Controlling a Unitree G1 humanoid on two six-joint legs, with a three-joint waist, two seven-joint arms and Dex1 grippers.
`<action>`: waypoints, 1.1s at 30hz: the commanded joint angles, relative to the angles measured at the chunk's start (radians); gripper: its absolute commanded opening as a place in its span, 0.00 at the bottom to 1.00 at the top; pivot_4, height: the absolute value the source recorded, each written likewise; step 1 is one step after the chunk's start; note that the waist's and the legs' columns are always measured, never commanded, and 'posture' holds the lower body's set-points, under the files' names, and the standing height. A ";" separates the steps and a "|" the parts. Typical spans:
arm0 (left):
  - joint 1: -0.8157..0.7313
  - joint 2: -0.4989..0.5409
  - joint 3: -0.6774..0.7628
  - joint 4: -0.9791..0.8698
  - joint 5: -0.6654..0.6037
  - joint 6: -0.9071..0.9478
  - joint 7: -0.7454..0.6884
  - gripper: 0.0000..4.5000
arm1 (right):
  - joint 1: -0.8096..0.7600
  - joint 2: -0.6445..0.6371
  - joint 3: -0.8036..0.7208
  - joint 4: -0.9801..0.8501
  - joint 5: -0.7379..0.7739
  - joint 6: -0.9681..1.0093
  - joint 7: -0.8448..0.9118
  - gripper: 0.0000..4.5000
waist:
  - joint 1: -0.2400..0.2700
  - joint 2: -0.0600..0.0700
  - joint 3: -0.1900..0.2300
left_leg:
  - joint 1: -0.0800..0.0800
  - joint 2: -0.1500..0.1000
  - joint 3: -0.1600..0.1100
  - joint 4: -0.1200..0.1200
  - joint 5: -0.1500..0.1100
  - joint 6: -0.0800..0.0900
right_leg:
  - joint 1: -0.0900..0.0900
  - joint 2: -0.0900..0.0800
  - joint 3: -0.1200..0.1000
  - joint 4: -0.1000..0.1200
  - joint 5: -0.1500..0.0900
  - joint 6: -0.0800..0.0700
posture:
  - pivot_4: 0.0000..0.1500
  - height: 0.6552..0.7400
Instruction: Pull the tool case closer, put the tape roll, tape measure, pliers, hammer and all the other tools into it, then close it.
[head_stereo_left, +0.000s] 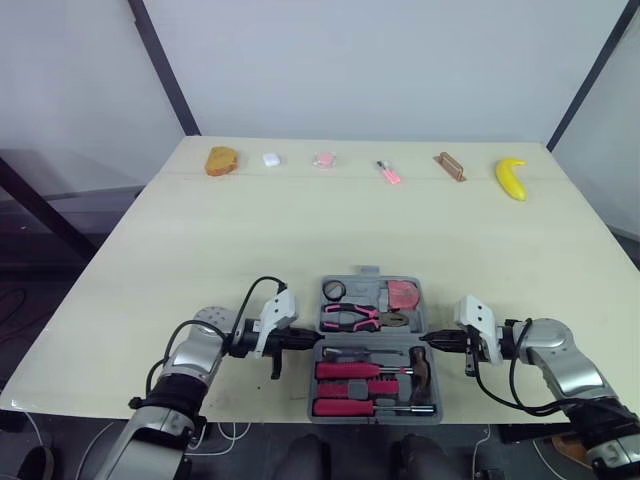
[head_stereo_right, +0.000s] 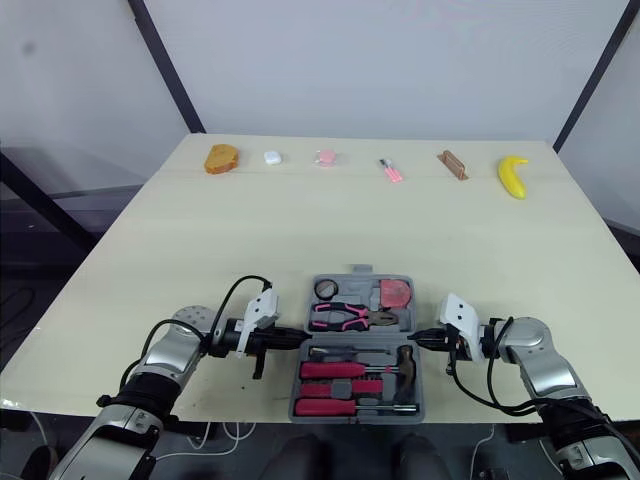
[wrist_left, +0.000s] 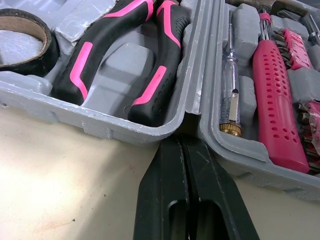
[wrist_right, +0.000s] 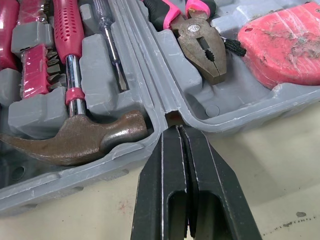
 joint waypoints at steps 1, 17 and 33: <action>0.008 -0.014 -0.028 -0.008 0.003 -0.003 0.001 0.00 | -0.008 0.002 0.002 -0.018 0.016 -0.024 0.009 0.01 | 0.001 0.000 0.000 | 0.000 0.000 0.000 0.000 0.000 0.000 | 0.000 0.000 0.000 0.000 0.000 0.000 | 1.00 1.00; 0.039 0.012 0.029 -0.007 -0.022 -0.036 0.096 0.00 | -0.089 -0.021 -0.139 0.122 0.108 0.109 -0.055 0.01 | -0.001 0.000 0.000 | 0.000 0.000 0.000 0.000 0.000 0.000 | 0.000 0.000 0.000 0.001 0.000 0.000 | 1.00 1.00; 0.270 0.123 0.182 -0.437 -0.245 0.128 0.122 0.00 | -0.358 0.119 -0.160 0.410 0.177 0.446 -0.132 0.98 | -0.008 0.001 0.001 | 0.000 0.001 -0.002 -0.001 0.000 0.000 | -0.001 -0.002 0.000 0.001 0.000 0.000 | 1.00 1.00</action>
